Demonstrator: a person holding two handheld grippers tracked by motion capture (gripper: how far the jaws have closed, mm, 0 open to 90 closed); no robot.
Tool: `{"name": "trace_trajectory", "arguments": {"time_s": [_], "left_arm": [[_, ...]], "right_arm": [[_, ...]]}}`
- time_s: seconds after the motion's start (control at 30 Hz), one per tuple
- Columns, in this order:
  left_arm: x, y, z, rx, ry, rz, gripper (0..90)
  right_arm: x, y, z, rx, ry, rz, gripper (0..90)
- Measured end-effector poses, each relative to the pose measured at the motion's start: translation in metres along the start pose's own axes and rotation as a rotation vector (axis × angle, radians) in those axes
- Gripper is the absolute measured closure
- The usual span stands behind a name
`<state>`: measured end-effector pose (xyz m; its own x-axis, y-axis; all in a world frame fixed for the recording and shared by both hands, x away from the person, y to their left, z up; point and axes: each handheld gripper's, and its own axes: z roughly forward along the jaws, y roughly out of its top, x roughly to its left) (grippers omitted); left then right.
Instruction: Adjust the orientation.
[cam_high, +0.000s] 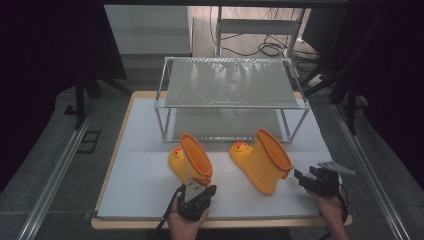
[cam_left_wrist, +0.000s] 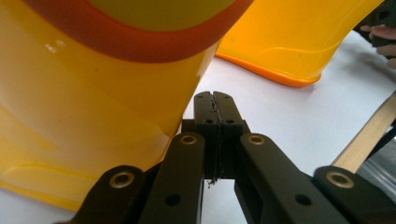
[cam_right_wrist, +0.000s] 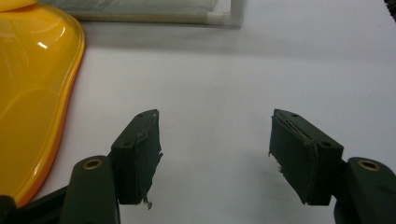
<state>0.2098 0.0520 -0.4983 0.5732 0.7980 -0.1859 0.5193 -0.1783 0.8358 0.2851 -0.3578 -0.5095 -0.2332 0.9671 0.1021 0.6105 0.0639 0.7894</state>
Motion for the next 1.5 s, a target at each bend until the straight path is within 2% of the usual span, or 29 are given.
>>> {"name": "trace_trajectory", "arguments": {"time_s": [0.2, 0.43, 0.47, 0.53, 0.6, 0.63, 0.7, 0.77, 0.83, 0.93, 1.07, 1.17, 1.33, 1.4, 1.47, 1.5], "left_arm": [[0.005, -0.004, -0.010, -0.010, 0.018, -0.002, 90.0], [0.023, -0.014, -0.033, -0.014, 0.037, -0.036, 90.0], [0.030, -0.017, -0.041, -0.018, 0.044, -0.050, 90.0], [0.034, -0.019, -0.044, -0.017, 0.051, -0.055, 90.0], [0.047, -0.023, -0.055, -0.022, 0.059, -0.073, 90.0], [0.047, -0.023, -0.055, -0.022, 0.059, -0.073, 90.0], [0.057, -0.025, -0.063, -0.021, 0.078, -0.086, 90.0], [0.060, -0.026, -0.065, -0.021, 0.085, -0.091, 90.0], [0.071, -0.027, -0.072, -0.023, 0.100, -0.111, 90.0], [0.076, -0.027, -0.074, -0.018, 0.111, -0.112, 90.0], [0.089, -0.027, -0.080, -0.021, 0.121, -0.144, 90.0], [0.089, -0.027, -0.081, -0.019, 0.120, -0.141, 89.1], [0.070, -0.028, -0.074, -0.010, 0.052, -0.088, 86.8], [0.065, -0.028, -0.071, 0.000, 0.042, -0.072, 85.0], [0.056, -0.025, -0.065, 0.007, 0.011, -0.048, 82.9], [0.051, -0.021, -0.057, 0.024, -0.020, -0.024, 81.6]], "right_arm": [[-0.003, 0.000, -0.002, -0.009, -0.009, 0.009, 33.5], [-0.004, 0.000, -0.002, -0.013, -0.011, 0.007, 33.7], [-0.003, 0.000, -0.002, -0.016, -0.009, 0.005, 33.7], [-0.002, 0.000, -0.002, -0.016, -0.008, 0.004, 33.7], [-0.002, 0.000, -0.002, -0.016, -0.003, 0.003, 33.9], [-0.002, 0.000, -0.002, -0.015, -0.002, 0.004, 33.9], [-0.002, 0.000, -0.002, -0.013, -0.001, 0.001, 34.1], [-0.002, 0.000, -0.002, -0.013, 0.000, 0.002, 34.2], [-0.002, 0.000, -0.002, -0.015, 0.003, 0.001, 34.5], [-0.003, 0.000, -0.002, -0.016, 0.002, 0.003, 34.6], [-0.003, -0.001, -0.002, -0.012, 0.006, 0.003, 34.8], [-0.003, -0.001, -0.002, -0.011, 0.006, 0.004, 34.8], [-0.002, 0.000, -0.002, -0.010, 0.008, 0.002, 34.8], [-0.002, 0.000, -0.002, -0.010, 0.010, 0.003, 34.8], [-0.002, 0.000, -0.002, -0.010, 0.011, 0.002, 34.8], [-0.002, 0.000, -0.002, -0.009, 0.012, 0.002, 34.8]]}}
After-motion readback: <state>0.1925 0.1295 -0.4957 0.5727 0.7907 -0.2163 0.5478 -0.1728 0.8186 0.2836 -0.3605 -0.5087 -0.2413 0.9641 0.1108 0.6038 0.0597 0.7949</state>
